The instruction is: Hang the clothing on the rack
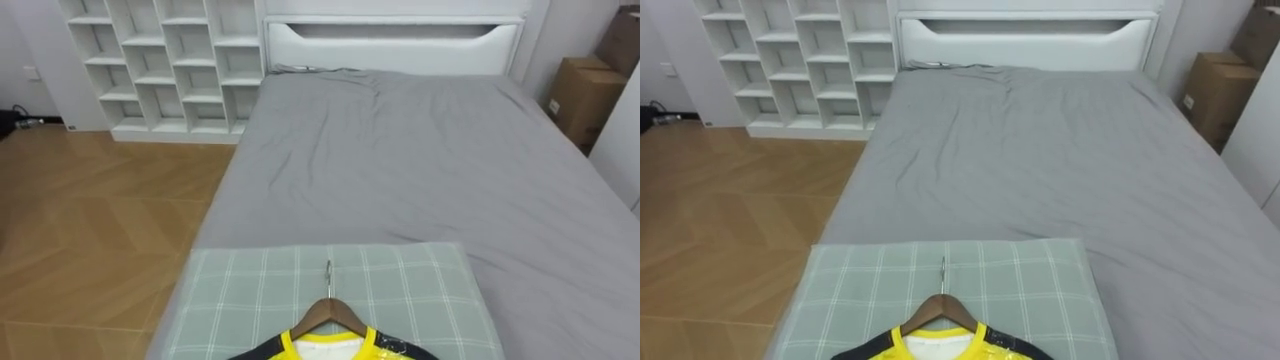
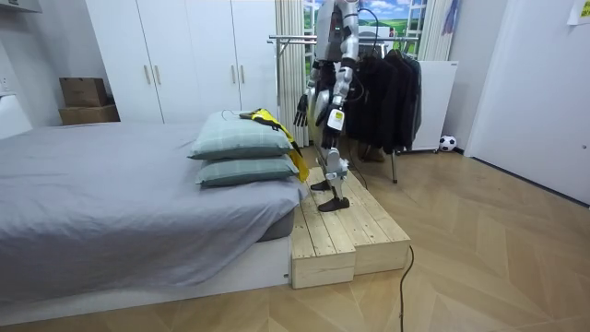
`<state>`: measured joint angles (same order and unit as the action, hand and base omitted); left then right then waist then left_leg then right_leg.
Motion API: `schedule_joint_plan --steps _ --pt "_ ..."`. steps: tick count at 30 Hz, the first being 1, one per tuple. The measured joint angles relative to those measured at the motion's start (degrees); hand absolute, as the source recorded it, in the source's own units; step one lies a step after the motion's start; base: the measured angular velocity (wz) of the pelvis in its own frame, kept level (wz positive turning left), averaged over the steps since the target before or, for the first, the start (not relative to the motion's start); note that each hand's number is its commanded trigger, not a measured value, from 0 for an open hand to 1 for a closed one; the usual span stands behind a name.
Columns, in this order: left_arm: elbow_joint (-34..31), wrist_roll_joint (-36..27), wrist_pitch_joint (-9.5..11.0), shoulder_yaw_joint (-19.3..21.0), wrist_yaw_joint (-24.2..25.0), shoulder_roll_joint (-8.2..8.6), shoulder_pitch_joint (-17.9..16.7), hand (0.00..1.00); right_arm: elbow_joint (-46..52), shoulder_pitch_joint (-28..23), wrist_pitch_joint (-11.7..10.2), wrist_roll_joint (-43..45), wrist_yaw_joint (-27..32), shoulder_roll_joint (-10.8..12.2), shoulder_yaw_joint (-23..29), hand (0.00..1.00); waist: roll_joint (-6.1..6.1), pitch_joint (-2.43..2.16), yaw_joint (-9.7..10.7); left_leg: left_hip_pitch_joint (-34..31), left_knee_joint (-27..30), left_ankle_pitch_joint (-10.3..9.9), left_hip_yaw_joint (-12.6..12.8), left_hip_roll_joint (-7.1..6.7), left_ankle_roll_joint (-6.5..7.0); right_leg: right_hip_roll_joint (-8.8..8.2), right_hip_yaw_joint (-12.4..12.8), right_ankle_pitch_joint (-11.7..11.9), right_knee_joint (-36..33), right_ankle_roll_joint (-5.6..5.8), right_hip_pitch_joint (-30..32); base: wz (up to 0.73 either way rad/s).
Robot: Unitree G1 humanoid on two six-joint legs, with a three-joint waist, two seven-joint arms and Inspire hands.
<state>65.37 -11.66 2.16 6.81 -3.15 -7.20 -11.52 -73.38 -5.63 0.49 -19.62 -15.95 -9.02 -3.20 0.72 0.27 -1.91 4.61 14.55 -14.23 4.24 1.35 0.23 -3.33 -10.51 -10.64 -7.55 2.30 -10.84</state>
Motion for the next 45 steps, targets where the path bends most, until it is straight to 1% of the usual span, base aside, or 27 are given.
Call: schedule_joint_plan --steps 2,5,6,8,10,12,13,15,16,20,22,24,25,27,29,31,34,35,37,38,39,43,45 --pt "0.0 0.0 0.0 0.6 -1.1 0.0 -0.1 0.0 -0.1 0.0 0.0 0.0 0.5 0.2 0.0 0.0 0.1 -0.05 0.0 0.0 0.1 0.0 -0.3 0.0 -0.01 0.0 -0.4 0.0 -0.1 0.0 -0.1 0.08" --pt "0.0 0.2 0.1 2.6 -2.9 0.02 -0.1 0.0 -0.1 0.1 -0.1 1.3 0.8 0.4 0.1 0.0 0.17 -0.1 -0.1 0.0 0.2 0.0 -0.6 -0.01 -0.01 0.0 -0.6 0.0 -0.1 0.0 -0.2 0.04" --pt "-0.1 0.8 0.3 3.6 -3.8 0.0 -0.2 0.0 -0.1 0.0 -0.6 2.0 0.8 0.3 0.2 0.0 0.01 -0.17 -0.1 0.0 0.3 0.0 -0.7 -0.02 -0.01 0.0 -0.6 0.0 -0.1 0.0 -0.2 0.0" --pt "-0.3 1.2 0.8 4.9 -5.6 -0.16 -0.2 0.0 -0.1 -0.1 -1.1 2.0 0.8 0.3 0.2 0.0 0.02 -0.11 -0.1 0.1 0.4 0.0 -0.8 -0.03 -0.01 0.0 -0.6 0.0 -0.1 0.0 -0.2 0.0" --pt "-1.6 1.8 1.1 5.5 -7.6 -0.32 -0.6 0.0 -0.1 -0.1 -1.4 2.2 0.8 0.3 0.4 0.0 -0.25 -0.12 0.0 0.0 0.6 0.0 -1.0 -0.09 -0.01 0.0 -0.7 0.0 -0.1 -0.03 -0.2 0.02" --pt "-5.0 6.1 1.3 6.7 -10.0 -0.56 -1.2 0.0 -0.1 0.0 -1.7 3.3 0.8 0.3 0.7 0.0 -0.43 -0.13 0.0 0.0 0.7 0.0 -1.3 -0.11 -0.02 0.01 -1.0 -0.1 -0.1 -0.07 -0.6 0.08" --pt "-5.7 7.7 1.5 7.0 -10.6 -0.65 -1.2 0.0 -0.2 0.0 -1.8 3.6 0.8 0.2 0.8 0.0 -0.45 -0.12 0.0 0.0 0.8 0.0 -1.4 -0.11 -0.02 0.01 -1.0 -0.1 -0.1 -0.07 -0.7 0.07" --pt "-8.8 13.6 2.8 7.8 -13.0 -0.92 -1.2 0.0 -0.1 -0.1 -2.2 4.2 0.8 0.1 1.1 0.0 -0.51 -0.05 -0.1 0.1 0.9 0.0 -1.5 -0.14 -0.02 0.01 -1.1 -0.1 0.0 -0.09 -1.0 0.0" --pt "-9.7 14.7 3.0 7.9 -13.6 -1.06 -1.2 0.0 -0.1 -0.1 -2.3 4.2 0.8 0.0 1.1 0.0 -0.6 -0.05 -0.1 0.1 0.9 0.0 -1.5 -0.15 -0.02 0.01 -1.0 -0.1 0.0 -0.13 -0.9 0.0" --pt "-13.3 19.3 4.8 7.6 -19.7 -2.2 -1.3 0.0 0.4 -0.3 -2.4 4.2 0.8 -0.2 0.9 0.0 -0.96 -0.12 0.1 -0.1 0.6 0.0 -1.4 -0.22 -0.04 0.0 -0.9 -0.2 0.2 -0.22 -0.5 -0.01" --pt "-14.7 21.5 5.0 7.6 -22.4 -2.65 -1.4 0.0 0.4 -0.5 -2.7 4.1 0.8 -0.3 0.9 0.0 -1.04 -0.17 0.2 0.0 0.3 0.0 -1.5 -0.25 -0.08 0.0 -1.0 -0.2 0.4 -0.23 -0.5 0.0" --pt "-16.0 25.4 5.3 7.6 -26.1 -3.03 -1.4 0.0 0.5 -0.7 -3.1 4.1 0.8 -0.6 0.9 0.0 -1.35 -0.23 0.1 0.0 0.0 0.1 -1.5 -0.3 -0.1 0.0 -1.1 -0.2 0.6 -0.24 -0.7 0.0" --pt "-16.6 27.6 5.4 7.5 -27.8 -3.03 -1.5 0.0 0.5 -0.6 -3.1 4.2 0.8 -0.7 0.9 0.0 -1.55 -0.2 0.0 0.1 -0.1 0.1 -1.5 -0.3 -0.1 0.0 -1.2 -0.2 0.7 -0.23 -0.9 0.03" --pt "-17.2 29.5 5.7 7.1 -29.9 -3.03 -1.5 0.0 0.5 -0.4 -3.3 4.2 0.8 -0.8 0.9 0.0 -1.87 -0.23 0.1 0.2 -0.3 0.1 -1.6 -0.3 -0.1 0.0 -1.3 -0.2 0.7 -0.23 -1.0 0.02" --pt "-17.9 30.3 5.9 6.4 -31.1 -3.01 -1.5 0.0 0.4 -0.5 -3.6 4.2 0.8 -0.9 1.0 0.0 -2.06 -0.22 0.1 0.2 -0.6 0.1 -1.7 -0.31 -0.15 0.0 -1.8 -0.2 0.7 -0.23 -1.0 0.05" --pt "-18.8 31.3 6.0 6.4 -32.4 -3.01 -1.5 0.0 0.4 -0.6 -3.6 4.2 0.8 -0.9 1.0 0.0 -1.98 -0.23 0.2 0.2 -0.9 0.2 -2.0 -0.31 -0.26 0.0 -2.2 -0.2 0.8 -0.22 -0.9 0.06" --pt "-22.7 34.3 6.2 6.2 -34.2 -3.0 -1.7 0.0 0.5 -0.6 -3.6 4.2 0.9 -0.8 1.0 0.0 -1.7 -0.24 0.2 0.1 -0.9 0.2 -2.2 -0.31 -0.3 0.04 -2.3 -0.2 0.8 -0.22 -1.0 0.03" --pt "-23.9 35.6 6.8 6.1 -35.2 -3.01 -1.7 0.0 0.6 -0.6 -3.6 4.2 0.9 -0.8 1.0 0.0 -1.48 -0.34 0.3 0.2 -0.9 0.2 -2.2 -0.31 -0.29 0.03 -2.3 -0.2 0.8 -0.22 -1.0 0.0" --pt "-25.3 37.6 7.1 5.5 -36.6 -3.03 -1.5 0.0 0.6 -0.7 -3.6 4.2 0.9 -0.8 0.9 0.0 -1.39 -0.32 0.3 0.2 -0.9 0.2 -2.2 -0.32 -0.29 0.03 -2.3 -0.2 0.7 -0.22 -1.0 0.0" --pt "-26.8 39.2 7.1 5.1 -36.9 -2.99 -1.7 0.0 1.2 -1.0 -3.6 4.4 0.9 -0.8 0.9 0.0 -1.49 -0.23 0.4 0.1 -0.8 0.2 -2.3 -0.32 -0.29 0.03 -2.4 -0.2 0.8 -0.22 -1.0 0.04" --pt "-28.4 41.0 7.1 4.7 -37.3 -3.02 -1.7 0.0 2.2 -1.5 -3.6 4.5 0.9 -0.8 0.9 0.0 -1.28 -0.21 0.6 0.0 -0.8 0.2 -2.7 -0.37 -0.3 0.03 -2.5 -0.2 0.8 -0.22 -1.0 0.06" --pt "-31.4 44.5 7.7 2.7 -39.0 -3.08 -1.6 0.0 2.3 -1.3 -4.1 4.6 0.8 -1.1 1.0 0.0 -1.22 -0.23 1.1 0.1 -0.8 0.2 -2.7 -0.38 -0.33 0.04 -2.6 -0.2 0.8 -0.22 -0.7 0.01" --pt "-33.7 47.7 7.6 1.9 -39.0 -3.11 -1.8 0.0 2.4 -1.3 -4.2 4.9 0.8 -1.2 1.0 0.0 -1.13 -0.28 1.4 -0.1 -0.8 0.3 -2.8 -0.38 -0.43 0.05 -2.4 -0.2 0.8 -0.22 -0.2 -0.02"
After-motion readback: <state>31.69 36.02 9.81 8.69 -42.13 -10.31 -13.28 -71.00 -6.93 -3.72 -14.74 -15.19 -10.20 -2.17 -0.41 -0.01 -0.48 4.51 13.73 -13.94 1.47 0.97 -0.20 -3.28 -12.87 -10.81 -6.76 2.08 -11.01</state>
